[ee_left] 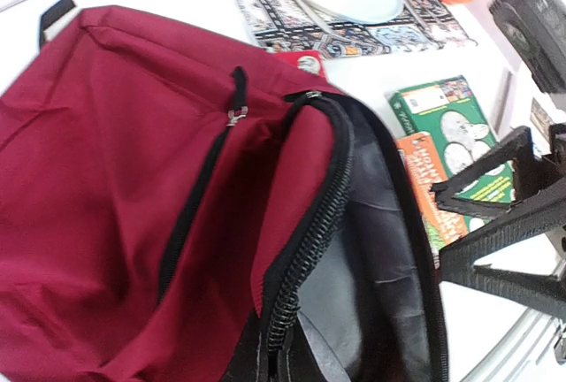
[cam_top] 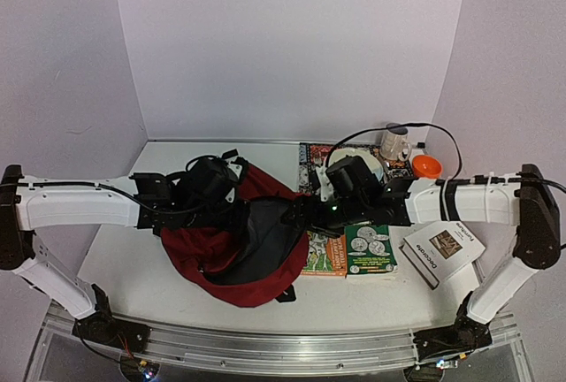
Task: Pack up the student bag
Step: Pick up the largest pocket of the bag from the student bag.
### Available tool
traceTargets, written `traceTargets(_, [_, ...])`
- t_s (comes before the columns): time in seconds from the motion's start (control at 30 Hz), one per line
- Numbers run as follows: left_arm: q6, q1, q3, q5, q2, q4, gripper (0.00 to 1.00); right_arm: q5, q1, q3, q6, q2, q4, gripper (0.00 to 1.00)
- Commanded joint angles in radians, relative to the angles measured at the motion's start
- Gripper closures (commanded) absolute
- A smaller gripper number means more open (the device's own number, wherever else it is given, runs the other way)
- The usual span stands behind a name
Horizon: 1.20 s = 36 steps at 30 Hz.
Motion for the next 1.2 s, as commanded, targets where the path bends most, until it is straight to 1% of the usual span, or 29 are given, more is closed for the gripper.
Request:
traceTargets(0.0, [0.077,0.044,0.075,-0.033,-0.063,-0.083,1.00,0.033,0.005,0.000,-0.019,0.054,-0.045,0.20])
traceTargets(0.17, [0.111,0.080,0.117,-0.119,-0.099,-0.194,1.00,0.046,0.006,0.020,-0.038,0.144,-0.052,0.23])
traceTargets(0.23, [0.118,0.090,0.137,-0.155,-0.130,-0.234,1.00,0.043,0.006,0.044,-0.056,0.182,-0.053,0.26])
traceTargets(0.43, [0.142,0.127,0.212,-0.214,-0.226,-0.337,1.00,0.091,0.004,0.202,-0.140,0.300,-0.091,0.30])
traceTargets(0.57, [0.158,0.164,0.261,-0.260,-0.241,-0.407,1.00,0.128,-0.009,0.305,-0.185,0.373,-0.125,0.31])
traceTargets(0.63, [0.167,0.184,0.266,-0.267,-0.245,-0.416,1.00,0.141,-0.020,0.349,-0.198,0.407,-0.144,0.31])
traceTargets(0.77, [0.162,0.238,0.228,-0.236,-0.223,-0.406,1.00,0.154,-0.032,0.408,-0.227,0.448,-0.158,0.30])
traceTargets(0.93, [0.156,0.311,0.105,-0.209,-0.150,-0.342,1.00,0.109,-0.032,0.446,-0.263,0.471,-0.158,0.29])
traceTargets(1.03, [0.162,0.338,0.065,-0.243,-0.093,-0.329,0.99,0.083,-0.032,0.439,-0.275,0.460,-0.159,0.28])
traceTargets(1.17, [0.167,0.366,0.055,-0.332,-0.018,-0.330,0.91,0.042,-0.032,0.410,-0.290,0.407,-0.156,0.24])
